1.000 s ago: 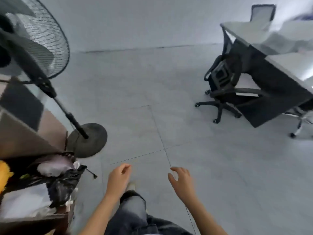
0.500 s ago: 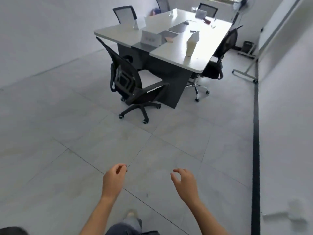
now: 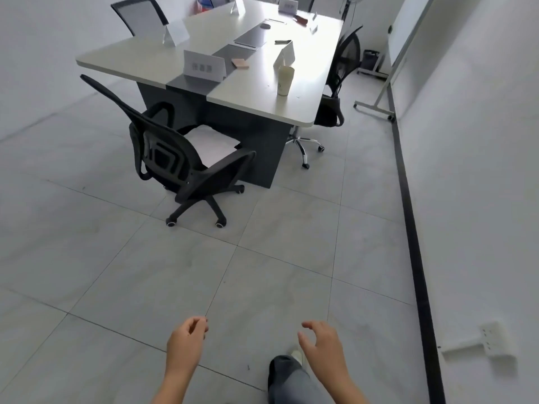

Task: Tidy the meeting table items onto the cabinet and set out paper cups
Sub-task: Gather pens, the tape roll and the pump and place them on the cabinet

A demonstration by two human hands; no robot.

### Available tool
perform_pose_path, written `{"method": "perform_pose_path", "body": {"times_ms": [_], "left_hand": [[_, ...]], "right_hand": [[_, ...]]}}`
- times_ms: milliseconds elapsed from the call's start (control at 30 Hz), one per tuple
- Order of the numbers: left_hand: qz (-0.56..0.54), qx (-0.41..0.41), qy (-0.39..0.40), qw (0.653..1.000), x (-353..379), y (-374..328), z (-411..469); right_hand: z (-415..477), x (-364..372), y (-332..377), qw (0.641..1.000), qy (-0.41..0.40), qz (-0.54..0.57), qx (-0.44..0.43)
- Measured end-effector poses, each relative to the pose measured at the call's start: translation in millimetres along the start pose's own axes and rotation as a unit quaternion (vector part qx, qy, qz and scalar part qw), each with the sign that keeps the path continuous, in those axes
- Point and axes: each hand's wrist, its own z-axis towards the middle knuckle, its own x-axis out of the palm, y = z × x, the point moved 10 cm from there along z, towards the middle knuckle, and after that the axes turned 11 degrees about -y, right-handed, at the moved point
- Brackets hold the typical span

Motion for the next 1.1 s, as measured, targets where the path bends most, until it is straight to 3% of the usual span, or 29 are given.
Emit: {"method": "perform_pose_path", "body": {"times_ms": [167, 333, 500, 633, 933, 1100], "left_hand": [[0.013, 0.009, -0.013, 1.0, 48, -42, 40], [0.003, 0.037, -0.018, 0.999, 142, -116, 67], [0.031, 0.089, 0.075, 0.993, 282, -201, 49], [0.079, 0.144, 0.129, 0.978, 361, -249, 36], [0.06, 0.061, 0.044, 0.995, 435, -281, 136], [0.055, 0.043, 0.044, 0.997, 520, -335, 197]], "right_hand": [[75, -15, -16, 0.999, -0.013, 0.038, 0.017], [187, -74, -42, 0.996, -0.051, 0.07, 0.015], [283, -147, -77, 0.989, -0.101, 0.103, 0.036], [322, -155, -113, 0.988, -0.081, 0.108, 0.073], [456, -178, -154, 0.99, -0.067, 0.092, 0.081], [562, -226, -177, 0.989, -0.086, 0.067, 0.098]]}}
